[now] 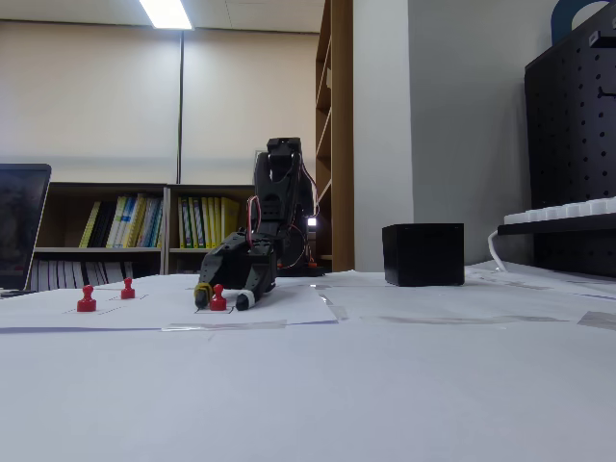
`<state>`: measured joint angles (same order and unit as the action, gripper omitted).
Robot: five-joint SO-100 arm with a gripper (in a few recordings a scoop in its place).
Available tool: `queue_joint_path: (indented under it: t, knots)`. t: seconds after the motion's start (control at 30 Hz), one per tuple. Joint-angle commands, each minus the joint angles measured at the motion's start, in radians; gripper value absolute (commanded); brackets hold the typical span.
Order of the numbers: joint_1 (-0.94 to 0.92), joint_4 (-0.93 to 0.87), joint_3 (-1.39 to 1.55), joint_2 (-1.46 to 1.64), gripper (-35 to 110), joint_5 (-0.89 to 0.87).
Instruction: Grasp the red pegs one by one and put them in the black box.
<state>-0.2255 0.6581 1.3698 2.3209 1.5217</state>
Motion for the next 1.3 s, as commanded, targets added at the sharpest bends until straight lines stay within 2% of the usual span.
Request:
queue_joint_path:
  t: [0.0, 0.3, 0.37, 0.43, 0.53, 0.7, 0.77, 0.87, 0.9, 1.0, 1.13, 1.27]
  knots:
    - [-0.012, 0.005, 0.055, 0.012, 11, 0.006]
    - [-0.012, -0.044, 0.028, -0.021, 0, -0.002]
    - [-0.017, -0.101, 0.028, -0.035, 0, -0.002]
    - [-0.021, -0.247, 0.031, -0.109, 0, 0.009]
    - [-0.021, -0.683, 0.084, -0.314, 0, 0.051]
    - [0.052, -1.695, 0.403, -0.683, 0, 0.074]
    - [0.138, -2.048, 0.578, -0.795, 0, 0.098]
    - [0.35, -2.465, 0.819, -0.874, 0, 0.175]
    - [0.43, -2.464, 0.807, -0.919, 0, 0.27]
    - [0.641, -2.461, 0.795, -0.943, 0, 0.39]
    - [0.868, -2.461, 0.706, -0.937, 0, 0.416]
    - [0.994, -2.402, 0.58, -0.887, 0, 0.459]
